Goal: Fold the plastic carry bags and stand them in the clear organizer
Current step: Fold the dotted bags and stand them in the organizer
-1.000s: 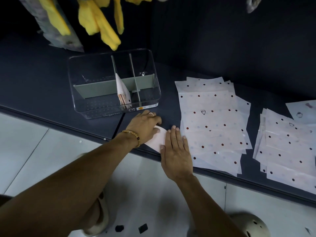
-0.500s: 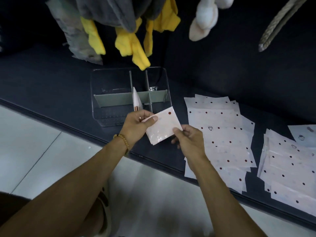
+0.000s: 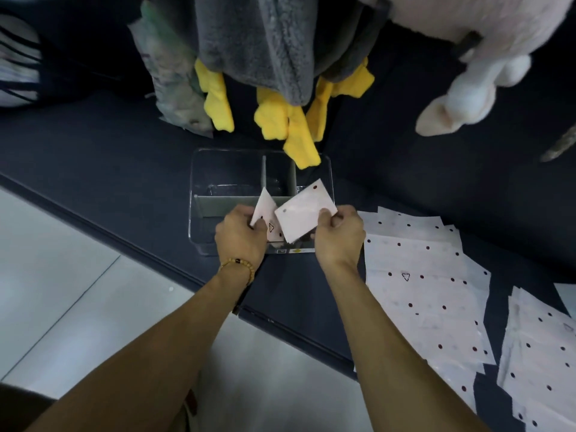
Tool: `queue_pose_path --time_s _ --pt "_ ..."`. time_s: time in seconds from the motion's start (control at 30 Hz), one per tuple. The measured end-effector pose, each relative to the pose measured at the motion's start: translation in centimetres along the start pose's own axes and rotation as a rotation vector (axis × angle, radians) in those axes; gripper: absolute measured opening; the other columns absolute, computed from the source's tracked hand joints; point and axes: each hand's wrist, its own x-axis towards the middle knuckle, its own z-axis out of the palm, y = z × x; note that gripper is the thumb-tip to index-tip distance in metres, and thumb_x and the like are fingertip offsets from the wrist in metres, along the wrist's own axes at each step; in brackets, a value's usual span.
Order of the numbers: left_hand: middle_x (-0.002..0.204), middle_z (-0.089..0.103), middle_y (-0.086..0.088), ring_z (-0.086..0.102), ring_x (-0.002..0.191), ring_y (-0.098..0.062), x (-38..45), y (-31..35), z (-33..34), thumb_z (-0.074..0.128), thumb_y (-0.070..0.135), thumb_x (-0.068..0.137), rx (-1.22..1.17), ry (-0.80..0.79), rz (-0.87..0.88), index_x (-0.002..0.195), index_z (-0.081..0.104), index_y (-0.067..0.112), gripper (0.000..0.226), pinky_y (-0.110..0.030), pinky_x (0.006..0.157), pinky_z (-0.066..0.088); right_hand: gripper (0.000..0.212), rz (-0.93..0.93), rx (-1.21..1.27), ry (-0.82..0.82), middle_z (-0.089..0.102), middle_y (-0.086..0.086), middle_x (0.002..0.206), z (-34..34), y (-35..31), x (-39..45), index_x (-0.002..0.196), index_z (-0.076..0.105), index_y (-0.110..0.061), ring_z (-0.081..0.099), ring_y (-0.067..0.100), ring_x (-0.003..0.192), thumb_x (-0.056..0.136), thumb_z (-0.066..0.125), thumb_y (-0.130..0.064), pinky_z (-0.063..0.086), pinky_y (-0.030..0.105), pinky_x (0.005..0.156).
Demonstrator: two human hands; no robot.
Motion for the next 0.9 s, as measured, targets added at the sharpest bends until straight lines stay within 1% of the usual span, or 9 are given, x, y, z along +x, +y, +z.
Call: queue_pose_path --time_s 0.07,0.13,0.27,0.4,0.5,0.63,0.7,0.8,0.9 --pt "0.086 0.073 0.0 0.066 0.077 -0.016 0.0 -0.1 -0.1 0.065 0.011 0.081 -0.019 -0.002 -0.003 0.091 0.066 0.018 0.012 -0.024 0.069 0.052 0.007 -0.098 -0.131 0.104 0.065 0.002 0.078 0.6 0.1 -0.1 0.095 0.053 -0.011 0.066 0.022 0.073 0.096 0.053 -0.018 0.044 0.02 0.055" --pt "0.085 0.073 0.001 0.066 0.078 -0.014 -0.1 -0.1 -0.2 0.065 0.013 0.082 -0.051 -0.016 0.017 0.091 0.066 0.019 0.011 -0.022 0.07 0.053 0.01 -0.214 -0.18 0.148 0.068 0.009 0.082 1.1 0.1 -0.6 0.098 0.054 -0.007 0.066 0.025 0.073 0.096 0.053 -0.017 0.045 0.021 0.051" --pt "0.077 0.068 0.014 0.064 0.07 0.004 -0.7 0.1 -0.4 0.064 0.02 0.085 -0.162 -0.064 0.089 0.093 0.068 0.021 0.009 -0.004 0.064 0.047 0.011 -0.33 -0.25 -0.188 0.069 0.001 0.078 2.8 0.4 -2.0 0.088 0.055 -0.017 0.062 0.02 0.067 0.095 0.052 -0.025 0.047 0.032 0.056" --pt "0.082 0.07 0.011 0.066 0.077 -0.002 -0.9 -0.3 -0.9 0.059 0.019 0.088 -0.225 -0.097 0.066 0.096 0.069 0.023 0.014 -0.025 0.074 0.056 0.01 -0.231 -0.219 -0.477 0.067 -0.009 0.077 3.4 0.3 -2.1 0.088 0.062 -0.024 0.063 0.01 0.071 0.093 0.056 -0.031 0.053 0.031 0.063" --pt "0.082 0.07 0.009 0.066 0.08 -0.006 -1.0 -0.1 -1.2 0.058 0.019 0.089 -0.244 -0.111 0.025 0.094 0.069 0.022 0.012 -0.032 0.079 0.056 0.006 -0.125 -0.12 -0.552 0.065 -0.02 0.079 2.7 0.3 -1.5 0.084 0.061 -0.035 0.065 -0.005 0.078 0.087 0.066 -0.032 0.055 0.017 0.072" --pt "0.088 0.07 0.0 0.066 0.085 -0.017 -2.3 0.0 -1.5 0.056 0.02 0.091 -0.319 -0.064 -0.082 0.101 0.066 0.016 0.014 -0.041 0.084 0.055 0.011 -0.064 -0.009 -0.388 0.064 -0.024 0.083 0.2 0.5 -1.5 0.098 0.064 -0.033 0.06 -0.016 0.079 0.087 0.064 -0.032 0.047 0.007 0.064" --pt "0.091 0.069 -0.005 0.066 0.088 -0.023 -4.1 0.1 -1.5 0.055 0.019 0.092 -0.414 -0.058 -0.141 0.101 0.064 0.017 0.012 -0.045 0.084 0.054 0.015 -0.008 0.039 -0.262 0.066 -0.018 0.089 -1.9 1.1 -1.7 0.105 0.062 -0.031 0.063 -0.009 0.081 0.09 0.061 -0.031 0.047 0.009 0.065" --pt "0.089 0.068 -0.003 0.066 0.087 -0.021 -7.8 0.4 -0.7 0.054 0.018 0.094 -0.441 -0.121 -0.138 0.094 0.061 0.026 0.011 -0.046 0.083 0.055 0.016 0.114 0.088 -0.136 0.069 -0.007 0.1 -5.6 2.8 -2.0 0.109 0.06 -0.028 0.066 0.01 0.093 0.093 0.058 -0.029 0.053 0.028 0.082" --pt "0.089 0.067 0.0 0.066 0.089 -0.022 -11.2 1.0 1.1 0.054 0.019 0.095 -0.458 -0.249 -0.151 0.09 0.059 0.032 0.014 -0.046 0.085 0.054 0.022 0.163 -0.039 -0.021 0.064 -0.008 0.096 -10.3 6.0 -2.8 0.115 0.061 -0.021 0.062 0.01 0.089 0.094 0.056 -0.026 0.046 0.021 0.08"
